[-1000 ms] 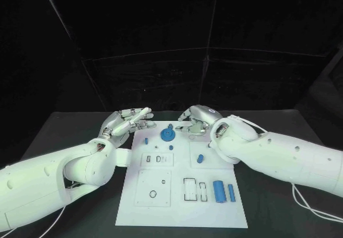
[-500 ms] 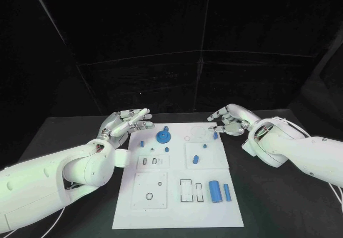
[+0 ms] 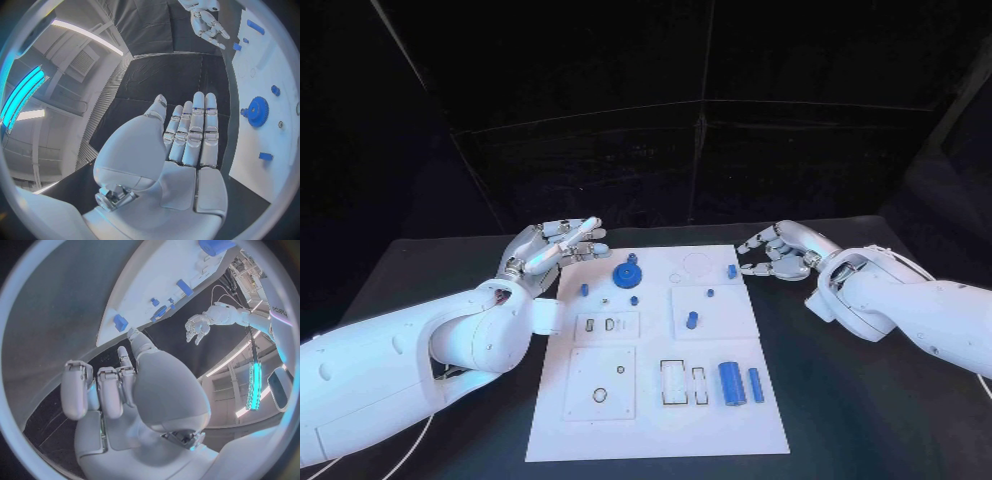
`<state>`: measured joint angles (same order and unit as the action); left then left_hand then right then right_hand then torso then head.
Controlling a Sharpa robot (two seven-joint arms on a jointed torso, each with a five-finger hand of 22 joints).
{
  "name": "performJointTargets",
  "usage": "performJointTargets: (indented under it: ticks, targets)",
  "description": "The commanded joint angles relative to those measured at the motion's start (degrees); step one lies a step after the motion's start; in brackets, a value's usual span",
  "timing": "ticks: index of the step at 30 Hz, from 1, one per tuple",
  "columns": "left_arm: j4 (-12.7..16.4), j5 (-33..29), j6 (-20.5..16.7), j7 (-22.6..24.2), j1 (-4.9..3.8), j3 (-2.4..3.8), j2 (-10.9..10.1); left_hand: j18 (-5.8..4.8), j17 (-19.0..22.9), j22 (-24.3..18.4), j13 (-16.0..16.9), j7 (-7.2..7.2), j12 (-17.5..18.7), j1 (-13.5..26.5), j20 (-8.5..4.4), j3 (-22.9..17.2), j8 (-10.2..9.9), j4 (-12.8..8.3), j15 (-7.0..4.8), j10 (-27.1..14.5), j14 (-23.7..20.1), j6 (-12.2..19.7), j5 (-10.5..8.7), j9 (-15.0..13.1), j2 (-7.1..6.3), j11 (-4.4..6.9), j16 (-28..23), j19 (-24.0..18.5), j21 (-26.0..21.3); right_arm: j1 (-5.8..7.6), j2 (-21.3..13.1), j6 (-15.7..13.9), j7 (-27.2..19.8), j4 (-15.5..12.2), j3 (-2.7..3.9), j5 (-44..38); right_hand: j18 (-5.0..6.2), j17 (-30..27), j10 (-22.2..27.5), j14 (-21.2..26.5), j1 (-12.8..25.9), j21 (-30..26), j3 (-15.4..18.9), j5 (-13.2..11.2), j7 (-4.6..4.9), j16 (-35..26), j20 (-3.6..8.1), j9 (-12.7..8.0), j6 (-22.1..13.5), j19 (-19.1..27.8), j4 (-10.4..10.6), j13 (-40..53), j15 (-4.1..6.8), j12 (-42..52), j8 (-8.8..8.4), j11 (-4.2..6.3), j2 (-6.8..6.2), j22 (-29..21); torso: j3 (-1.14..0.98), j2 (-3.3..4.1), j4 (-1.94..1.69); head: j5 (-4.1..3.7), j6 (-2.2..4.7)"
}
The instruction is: Assemble the parts on the task board
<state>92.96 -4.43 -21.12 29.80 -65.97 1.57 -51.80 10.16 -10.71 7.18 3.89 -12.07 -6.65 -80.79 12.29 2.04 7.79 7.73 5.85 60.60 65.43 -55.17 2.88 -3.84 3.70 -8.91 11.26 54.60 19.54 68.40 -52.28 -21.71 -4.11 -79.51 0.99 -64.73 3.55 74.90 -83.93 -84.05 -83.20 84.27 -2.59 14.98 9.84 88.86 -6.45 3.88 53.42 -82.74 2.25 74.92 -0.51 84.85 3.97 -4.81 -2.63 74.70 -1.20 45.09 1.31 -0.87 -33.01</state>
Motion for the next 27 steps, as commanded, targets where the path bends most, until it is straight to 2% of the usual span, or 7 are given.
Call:
performJointTargets:
  ticks: [1,4,8,16,27]
  targets:
    - [-0.09,0.34,0.96,0.54,-0.04,0.05,0.18,0.36,-0.09,-0.06,-0.02,0.04,0.26,-0.58,0.15,0.06,-0.25,-0.47,0.25,0.24,0.10,-0.37,0.18,-0.01,0.18,-0.06,-0.23,0.08,-0.32,-0.71,0.64,1.16,-1.27,0.70,0.00,0.85,-0.49,12.73,-1.50,-5.44,-0.27,0.11,0.07,-0.10,0.21,0.32,-0.12,-0.12,-0.78,0.12,-0.52,9.05,-0.04,-0.29,-0.42,-0.13,-0.23,-0.05,0.10,-0.02,-0.16,0.01,-0.10]
    - [-0.21,0.34,1.00,0.55,-0.01,0.05,0.31,0.36,-0.11,-0.07,-0.02,0.06,0.28,-0.66,0.15,0.02,-0.26,-0.54,0.24,0.28,0.10,-0.40,0.18,-0.01,0.21,-0.05,-0.27,0.08,-0.32,-1.50,1.46,1.18,-1.32,1.56,0.01,0.86,-0.48,12.73,-1.45,-5.44,-0.19,0.09,0.10,-0.09,0.30,0.32,-0.17,-0.16,-1.25,0.15,-0.67,9.00,-0.10,-0.34,-0.46,-0.21,-0.21,-0.09,0.09,-0.02,-0.18,0.13,-0.27]
    - [-0.32,0.34,1.02,0.57,0.01,0.05,0.40,0.36,-0.11,-0.07,-0.02,0.06,0.28,-0.66,0.15,0.02,-0.26,-0.54,0.24,0.28,0.10,-0.40,0.18,-0.01,0.21,-0.05,-0.27,0.08,-0.32,-1.94,2.15,0.90,-1.32,2.28,0.01,0.86,-0.48,12.75,-1.45,-5.44,-0.16,0.09,0.10,-0.09,0.31,0.33,-0.18,-0.16,-1.33,0.15,-0.68,9.00,-0.11,-0.35,-0.45,-0.22,-0.20,-0.09,0.13,-0.04,-0.11,0.26,-0.35]
    - [-0.51,0.34,1.02,0.55,0.03,0.05,0.39,0.36,-0.12,-0.08,-0.02,0.07,0.30,-0.72,0.14,0.00,-0.26,-0.59,0.23,0.30,0.10,-0.41,0.18,-0.01,0.22,-0.04,-0.29,0.09,-0.33,-2.15,2.54,-0.76,-1.27,3.10,0.02,1.13,-0.48,12.77,-1.44,-5.45,0.41,0.09,0.25,-0.19,0.42,0.34,-0.27,-0.14,-1.83,0.16,-0.60,9.01,-0.21,-0.34,-0.39,-0.34,0.00,-0.09,0.10,-0.06,-0.11,0.27,-0.33]
    - [-0.72,0.34,1.08,0.49,0.06,0.05,0.46,0.36,-0.12,-0.08,-0.02,0.07,0.30,-0.72,0.14,0.00,-0.26,-0.59,0.23,0.30,0.10,-0.41,0.18,-0.01,0.22,-0.04,-0.29,0.09,-0.33,-2.18,3.19,-1.44,-1.30,3.84,0.03,1.90,-0.49,12.80,-1.46,-5.45,0.84,0.12,0.28,-0.30,0.41,0.35,-0.33,-0.03,-1.65,0.12,-0.47,9.03,-0.26,-0.31,-0.15,-0.35,0.37,-0.01,0.11,-0.04,-0.09,0.16,-0.28]
